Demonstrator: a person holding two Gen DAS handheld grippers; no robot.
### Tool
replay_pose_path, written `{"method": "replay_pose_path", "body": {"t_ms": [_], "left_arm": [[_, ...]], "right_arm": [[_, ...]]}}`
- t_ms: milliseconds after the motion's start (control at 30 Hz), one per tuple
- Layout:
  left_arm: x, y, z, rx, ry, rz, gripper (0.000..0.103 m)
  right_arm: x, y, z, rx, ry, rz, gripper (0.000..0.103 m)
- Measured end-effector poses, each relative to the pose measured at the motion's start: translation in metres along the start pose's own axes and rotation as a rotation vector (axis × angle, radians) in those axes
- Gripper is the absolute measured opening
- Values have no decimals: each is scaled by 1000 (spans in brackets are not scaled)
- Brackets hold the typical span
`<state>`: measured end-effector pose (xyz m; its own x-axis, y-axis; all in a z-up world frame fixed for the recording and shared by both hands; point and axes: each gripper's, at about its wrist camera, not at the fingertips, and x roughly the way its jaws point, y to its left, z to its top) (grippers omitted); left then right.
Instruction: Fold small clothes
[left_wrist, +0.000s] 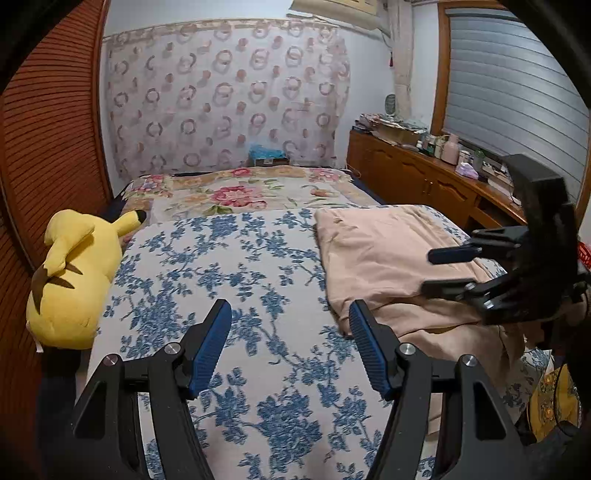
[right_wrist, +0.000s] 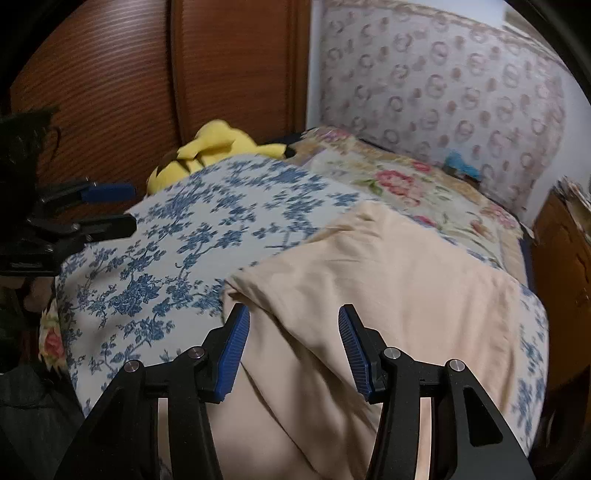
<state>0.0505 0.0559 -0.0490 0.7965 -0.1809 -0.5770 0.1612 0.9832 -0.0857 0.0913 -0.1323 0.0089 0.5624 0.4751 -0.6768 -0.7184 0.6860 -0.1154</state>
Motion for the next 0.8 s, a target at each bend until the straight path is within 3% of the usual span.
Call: {"method": "replay_pose_path", "body": {"t_ms": [433,733,767,800], "left_arm": [[0,20,-8,-31,12,24,67],[3,19,-12,-30,28,19,67],[3,18,-12,-29,28,18,67],[3,18,-11,-28,29,18,67]], "right_arm": [[87,23,24,-80,143,71,52],[103,23,31,-90,157,71,53],[104,23,30,-93,151,70,46],[105,23,30,-94,147,68,30]]}}
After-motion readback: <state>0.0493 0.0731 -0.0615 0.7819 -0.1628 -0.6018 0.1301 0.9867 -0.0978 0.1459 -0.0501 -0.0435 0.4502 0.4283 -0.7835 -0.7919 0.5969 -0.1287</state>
